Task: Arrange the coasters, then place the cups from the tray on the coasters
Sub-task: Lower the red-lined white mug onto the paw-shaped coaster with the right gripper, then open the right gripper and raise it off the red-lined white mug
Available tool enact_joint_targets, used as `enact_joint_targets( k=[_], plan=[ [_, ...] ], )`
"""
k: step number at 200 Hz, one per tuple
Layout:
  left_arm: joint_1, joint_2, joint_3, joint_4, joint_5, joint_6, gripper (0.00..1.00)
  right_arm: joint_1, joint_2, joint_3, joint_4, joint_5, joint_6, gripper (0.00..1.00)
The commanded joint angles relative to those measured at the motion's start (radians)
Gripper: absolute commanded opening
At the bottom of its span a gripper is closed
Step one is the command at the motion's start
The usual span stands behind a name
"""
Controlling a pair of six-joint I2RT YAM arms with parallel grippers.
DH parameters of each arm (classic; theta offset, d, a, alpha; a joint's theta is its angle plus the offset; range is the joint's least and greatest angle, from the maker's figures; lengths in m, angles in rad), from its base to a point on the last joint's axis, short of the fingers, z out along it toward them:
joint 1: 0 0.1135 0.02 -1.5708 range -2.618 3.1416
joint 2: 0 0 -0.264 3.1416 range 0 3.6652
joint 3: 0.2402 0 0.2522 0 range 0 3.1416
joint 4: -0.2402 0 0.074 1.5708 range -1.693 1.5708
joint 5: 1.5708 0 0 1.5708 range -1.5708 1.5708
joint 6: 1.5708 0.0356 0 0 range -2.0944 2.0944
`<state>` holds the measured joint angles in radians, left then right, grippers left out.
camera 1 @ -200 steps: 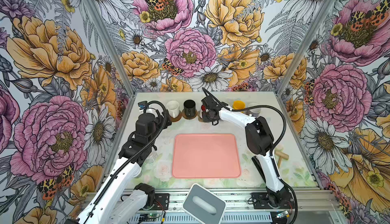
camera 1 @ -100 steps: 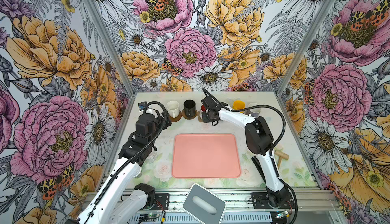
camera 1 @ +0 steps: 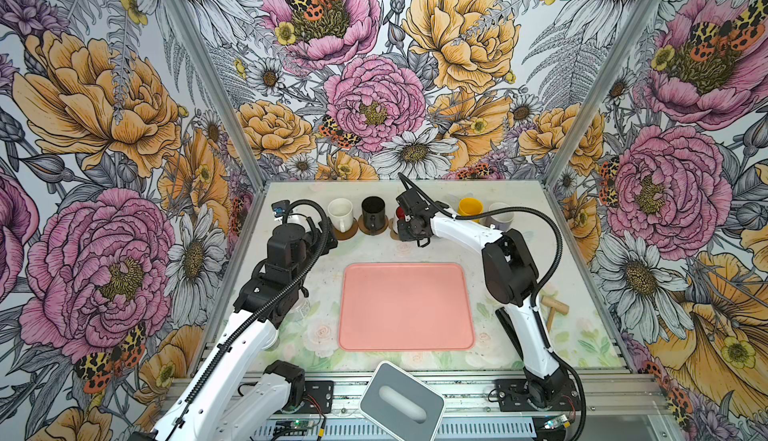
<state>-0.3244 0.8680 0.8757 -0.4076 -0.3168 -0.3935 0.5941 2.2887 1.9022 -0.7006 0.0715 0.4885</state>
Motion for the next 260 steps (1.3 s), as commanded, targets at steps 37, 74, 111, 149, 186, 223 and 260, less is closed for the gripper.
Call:
enact_joint_targets(
  k=[37, 74, 111, 149, 186, 223, 260],
  plan=[
    [0.012, -0.024, -0.013, -0.008, 0.024, -0.002, 0.94, -0.002, 0.017, 0.023, 0.029, -0.035, 0.016, 0.21],
    [0.012, -0.029, -0.013, -0.011, 0.023, -0.001, 0.94, -0.003, 0.009, 0.014, 0.029, -0.039, 0.018, 0.27],
    [0.013, -0.033, -0.014, -0.013, 0.024, -0.001, 0.94, -0.001, 0.002, 0.008, 0.029, -0.044, 0.018, 0.36],
    [0.014, -0.035, -0.015, -0.014, 0.022, -0.001, 0.94, 0.000, -0.020, -0.011, 0.031, -0.035, 0.019, 0.47],
    [0.016, -0.034, -0.015, -0.014, 0.022, -0.001, 0.95, 0.004, -0.057, -0.039, 0.030, -0.024, 0.014, 0.60],
    [0.019, -0.030, -0.015, -0.013, 0.022, -0.001, 0.95, 0.009, -0.107, -0.074, 0.030, -0.021, 0.013, 0.65],
    [0.022, -0.030, -0.015, -0.013, 0.022, 0.002, 0.95, 0.018, -0.175, -0.130, 0.030, -0.021, 0.014, 0.67]
  ],
)
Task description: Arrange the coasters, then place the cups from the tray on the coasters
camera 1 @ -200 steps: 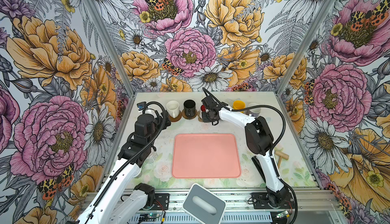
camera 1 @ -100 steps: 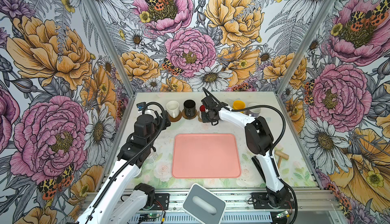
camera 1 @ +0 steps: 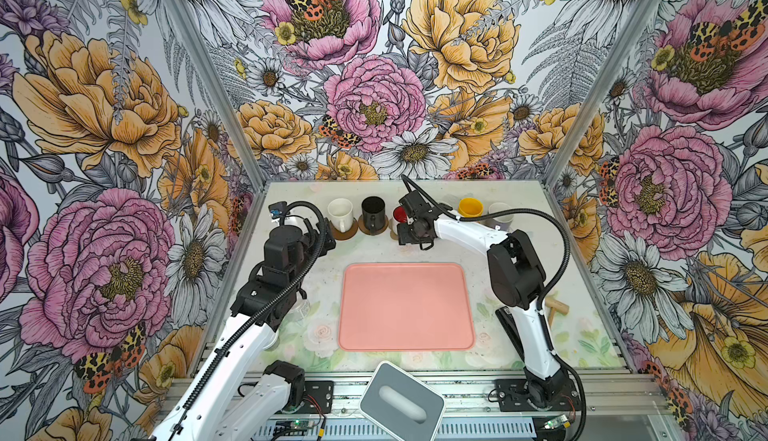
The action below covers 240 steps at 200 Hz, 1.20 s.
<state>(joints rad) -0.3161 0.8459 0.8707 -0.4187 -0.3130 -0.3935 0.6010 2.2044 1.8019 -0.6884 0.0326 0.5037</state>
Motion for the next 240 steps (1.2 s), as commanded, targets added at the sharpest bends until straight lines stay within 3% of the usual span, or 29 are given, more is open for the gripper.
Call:
enact_joint_targets(
  k=[1, 76, 108, 143, 184, 221, 240],
  plan=[
    [0.014, -0.008, -0.010, -0.002, 0.018, 0.002, 0.95, 0.011, -0.092, -0.032, 0.018, 0.018, -0.001, 0.67],
    [0.031, -0.006, -0.021, -0.010, 0.002, 0.012, 0.95, 0.023, -0.390, -0.272, 0.021, 0.132, -0.021, 0.70],
    [0.039, -0.008, -0.040, -0.015, -0.056, 0.058, 0.95, 0.024, -0.549, -0.383, 0.030, 0.200, -0.074, 0.73],
    [0.070, -0.017, -0.082, -0.015, -0.136, 0.135, 0.96, 0.002, -0.737, -0.566, 0.113, 0.367, -0.123, 0.76],
    [0.089, -0.025, -0.183, 0.126, -0.196, 0.166, 0.99, -0.113, -1.001, -0.878, 0.384, 0.476, -0.141, 0.88],
    [0.099, 0.002, -0.288, 0.281, -0.227, 0.234, 0.99, -0.252, -1.212, -1.201, 0.771, 0.472, -0.225, 0.99],
    [0.105, 0.027, -0.342, 0.371, -0.246, 0.274, 0.99, -0.324, -1.259, -1.309, 0.906, 0.431, -0.260, 0.99]
  ],
)
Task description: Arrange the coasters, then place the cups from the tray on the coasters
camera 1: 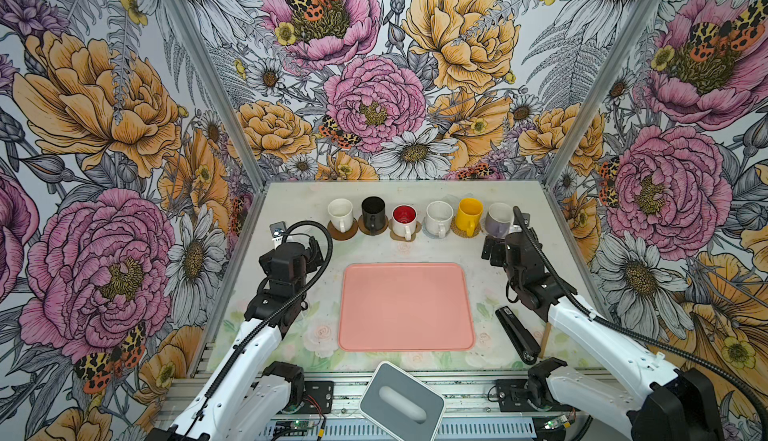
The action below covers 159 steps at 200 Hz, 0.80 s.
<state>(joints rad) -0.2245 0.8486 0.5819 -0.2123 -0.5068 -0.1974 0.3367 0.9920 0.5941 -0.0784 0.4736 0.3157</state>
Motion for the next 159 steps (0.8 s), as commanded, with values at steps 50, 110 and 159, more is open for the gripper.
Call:
enact_joint_targets(
  k=[50, 110, 159],
  plan=[
    [0.055, 0.070, -0.246, 0.521, 0.030, 0.158, 0.99, -0.197, 0.137, -0.158, 0.454, -0.147, -0.151, 1.00],
    [0.179, 0.220, -0.345, 0.813, 0.171, 0.152, 0.99, -0.279, 0.372, -0.157, 0.669, -0.256, -0.199, 0.97],
    [0.224, 0.342, -0.298, 0.882, 0.265, 0.160, 0.99, -0.324, 0.447, -0.205, 0.875, -0.287, -0.235, 0.98]
  ],
)
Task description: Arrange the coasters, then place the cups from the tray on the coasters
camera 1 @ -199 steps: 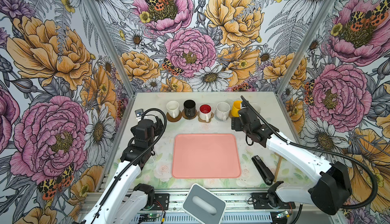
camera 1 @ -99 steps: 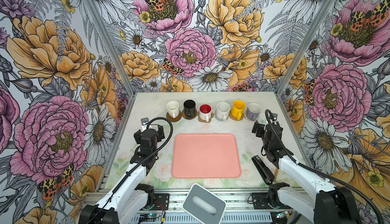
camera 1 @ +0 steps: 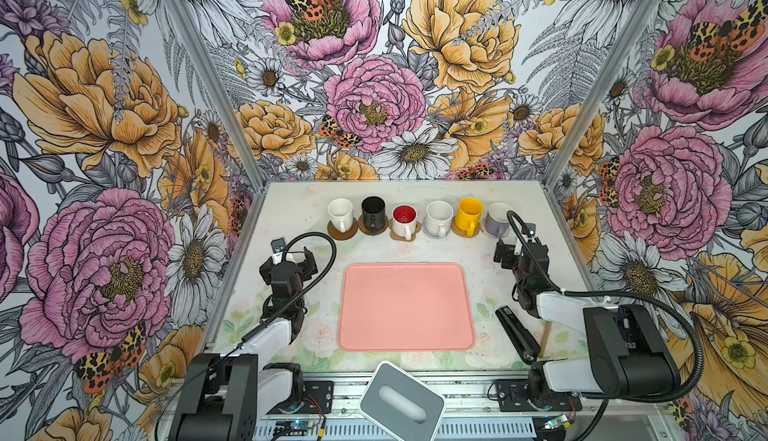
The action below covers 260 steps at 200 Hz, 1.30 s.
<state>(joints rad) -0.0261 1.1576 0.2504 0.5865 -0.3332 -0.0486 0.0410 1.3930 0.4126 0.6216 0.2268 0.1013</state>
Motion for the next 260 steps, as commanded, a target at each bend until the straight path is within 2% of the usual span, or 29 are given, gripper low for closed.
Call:
enact_joint_targets(
  k=[1, 14, 28, 38, 67, 90, 119, 139, 151, 260],
  plan=[
    [0.027, 0.035, 0.036, 0.082, 0.094, 0.010, 0.99, -0.029, 0.049, -0.024, 0.181, -0.042, -0.020, 0.98],
    [0.042, 0.063, 0.045, 0.105, 0.117, 0.004, 0.99, -0.040, 0.103, -0.047, 0.273, -0.047, -0.011, 0.98],
    [0.051, 0.108, 0.021, 0.236, 0.162, 0.000, 0.99, -0.041, 0.157, -0.061, 0.358, -0.050, -0.014, 0.98],
    [0.052, 0.147, 0.008, 0.324, 0.174, -0.002, 0.99, -0.044, 0.134, -0.056, 0.309, -0.061, -0.006, 0.98],
    [0.053, 0.316, -0.028, 0.580, 0.183, 0.008, 0.99, -0.055, 0.144, -0.070, 0.341, -0.077, -0.004, 0.98],
    [0.054, 0.440, -0.045, 0.748, 0.240, 0.030, 0.99, -0.058, 0.147, -0.072, 0.356, -0.088, -0.006, 0.98],
    [0.055, 0.413, -0.008, 0.643, 0.235, 0.025, 0.99, -0.059, 0.145, -0.047, 0.305, -0.046, 0.013, 0.99],
    [0.054, 0.396, 0.072, 0.466, 0.152, -0.001, 0.99, -0.058, 0.146, -0.046, 0.303, -0.041, 0.013, 0.99],
    [0.035, 0.392, 0.108, 0.386, 0.150, 0.019, 0.99, -0.059, 0.147, -0.045, 0.305, -0.041, 0.012, 0.99],
    [0.015, 0.395, 0.113, 0.382, 0.131, 0.036, 0.99, -0.057, 0.146, -0.062, 0.334, -0.011, 0.020, 0.99]
  ],
)
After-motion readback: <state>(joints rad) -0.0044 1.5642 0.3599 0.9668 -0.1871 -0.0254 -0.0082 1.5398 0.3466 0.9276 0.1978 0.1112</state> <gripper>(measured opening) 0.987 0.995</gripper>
